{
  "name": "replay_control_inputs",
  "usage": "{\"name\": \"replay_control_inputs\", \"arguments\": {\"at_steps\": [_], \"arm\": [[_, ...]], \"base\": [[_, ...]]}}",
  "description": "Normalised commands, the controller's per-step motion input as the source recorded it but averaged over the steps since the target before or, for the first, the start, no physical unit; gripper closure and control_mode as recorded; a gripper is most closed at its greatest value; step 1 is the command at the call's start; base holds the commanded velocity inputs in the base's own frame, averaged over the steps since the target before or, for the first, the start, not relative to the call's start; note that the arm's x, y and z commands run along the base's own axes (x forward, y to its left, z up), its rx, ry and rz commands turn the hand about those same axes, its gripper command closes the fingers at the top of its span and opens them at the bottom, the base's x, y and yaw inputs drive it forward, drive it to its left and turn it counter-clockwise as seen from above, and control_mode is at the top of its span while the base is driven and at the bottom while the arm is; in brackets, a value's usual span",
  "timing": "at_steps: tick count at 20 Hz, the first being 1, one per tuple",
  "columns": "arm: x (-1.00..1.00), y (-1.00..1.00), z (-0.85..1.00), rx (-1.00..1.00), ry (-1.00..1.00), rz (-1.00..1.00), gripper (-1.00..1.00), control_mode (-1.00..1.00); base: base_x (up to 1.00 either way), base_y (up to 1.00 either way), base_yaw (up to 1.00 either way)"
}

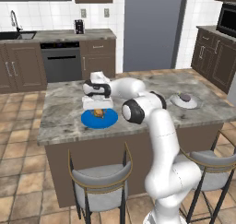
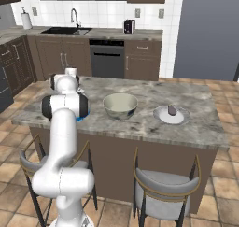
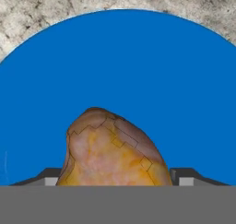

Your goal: Pick the chicken drumstick and eggplant from their plates and place them in the bowl. Then put the bowl in the fridge.

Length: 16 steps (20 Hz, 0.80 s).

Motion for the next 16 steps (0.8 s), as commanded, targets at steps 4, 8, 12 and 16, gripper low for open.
{"name": "replay_control_inputs", "arguments": {"at_steps": [4, 8, 12, 16], "arm": [[-0.06, -0.01, 0.00, 0.00, 0.08, -0.04, 1.00, -1.00], [-0.17, -0.04, 0.19, 0.01, 0.04, 0.00, 1.00, -1.00], [-0.25, -0.01, 0.54, 0.00, 0.00, 0.01, 1.00, -1.00], [-0.36, -0.13, 0.53, 0.00, -0.06, 0.05, 1.00, -1.00]], "base": [[0.00, 0.00, 0.00], [0.00, 0.00, 0.00], [0.00, 0.00, 0.00], [0.00, 0.00, 0.00]]}}
